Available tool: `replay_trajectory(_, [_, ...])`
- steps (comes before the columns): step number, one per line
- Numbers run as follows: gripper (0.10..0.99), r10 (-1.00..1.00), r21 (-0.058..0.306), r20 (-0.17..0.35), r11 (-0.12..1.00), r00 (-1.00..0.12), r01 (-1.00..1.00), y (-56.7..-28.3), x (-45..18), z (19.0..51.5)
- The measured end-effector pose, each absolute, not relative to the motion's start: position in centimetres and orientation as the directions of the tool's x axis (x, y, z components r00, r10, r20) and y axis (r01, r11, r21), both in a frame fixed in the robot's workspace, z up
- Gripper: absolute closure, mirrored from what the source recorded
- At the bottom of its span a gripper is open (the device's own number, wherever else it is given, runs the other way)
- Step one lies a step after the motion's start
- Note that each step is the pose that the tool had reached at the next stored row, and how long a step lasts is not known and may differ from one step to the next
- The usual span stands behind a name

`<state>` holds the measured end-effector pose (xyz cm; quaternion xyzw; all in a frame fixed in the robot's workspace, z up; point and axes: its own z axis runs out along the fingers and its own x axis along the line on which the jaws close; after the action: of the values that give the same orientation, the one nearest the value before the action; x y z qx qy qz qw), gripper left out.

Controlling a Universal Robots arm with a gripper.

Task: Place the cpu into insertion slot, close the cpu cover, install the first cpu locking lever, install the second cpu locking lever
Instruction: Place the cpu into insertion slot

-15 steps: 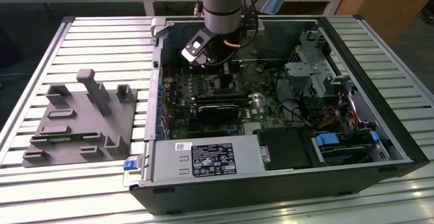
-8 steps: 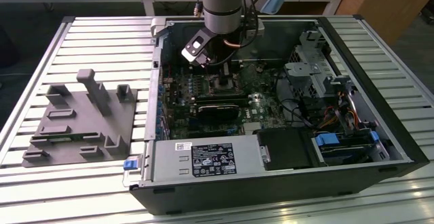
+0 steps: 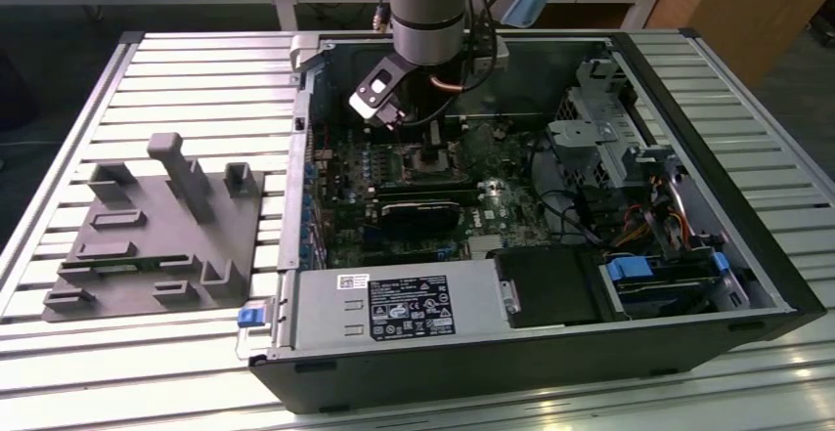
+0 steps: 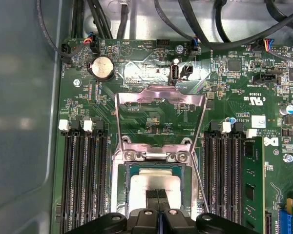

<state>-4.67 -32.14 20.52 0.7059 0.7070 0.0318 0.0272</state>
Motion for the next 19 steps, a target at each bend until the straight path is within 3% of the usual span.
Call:
replay_trajectory(8, [0.980, 0.998, 0.083, 0.007, -0.067, 0.067, 0.994, -32.14, -4.66, 20.39])
replay_trajectory(19, [0.980, 0.997, 0.083, 0.006, -0.076, 0.076, 0.994, -32.15, -4.67, 19.95])
